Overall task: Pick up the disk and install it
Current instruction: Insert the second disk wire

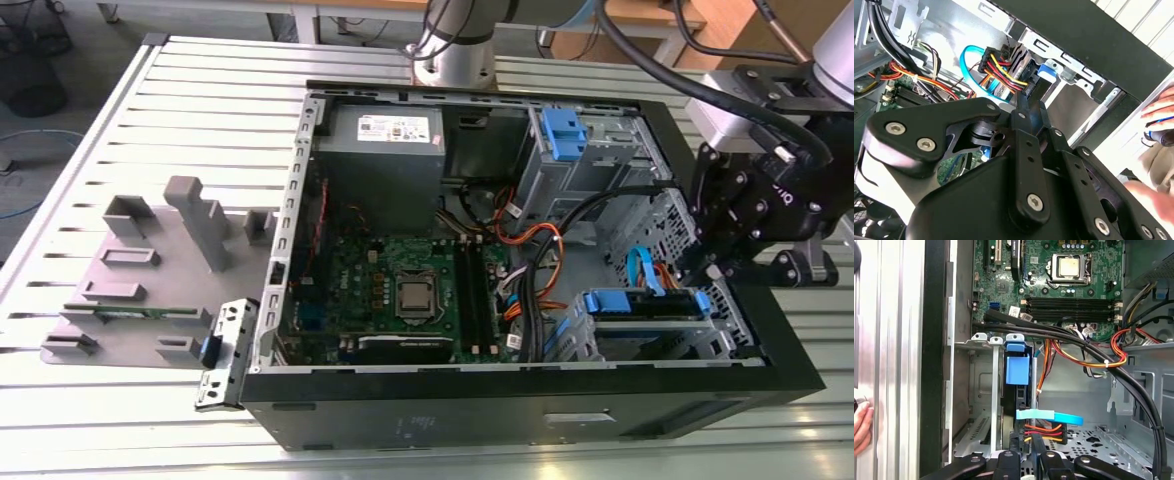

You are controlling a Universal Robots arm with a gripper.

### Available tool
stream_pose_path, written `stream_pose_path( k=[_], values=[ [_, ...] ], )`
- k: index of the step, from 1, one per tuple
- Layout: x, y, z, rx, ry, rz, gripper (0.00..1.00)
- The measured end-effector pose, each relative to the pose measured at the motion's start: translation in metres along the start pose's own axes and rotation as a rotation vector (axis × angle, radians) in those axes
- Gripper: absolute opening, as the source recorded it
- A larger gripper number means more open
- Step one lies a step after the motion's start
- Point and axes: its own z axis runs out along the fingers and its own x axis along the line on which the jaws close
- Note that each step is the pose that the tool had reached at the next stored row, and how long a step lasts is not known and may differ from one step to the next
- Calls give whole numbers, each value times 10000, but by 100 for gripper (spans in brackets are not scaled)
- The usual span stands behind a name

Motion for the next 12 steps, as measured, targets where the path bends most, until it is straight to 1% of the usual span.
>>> stream_pose_path(
  k=[8, 10, 12],
  values=[
    [0, 4, -4, 0, -1, -1, 24],
    [1, 4, -29, 1, 0, 0, 24],
    [1, 4, -29, 0, 0, 0, 24]
  ],
)
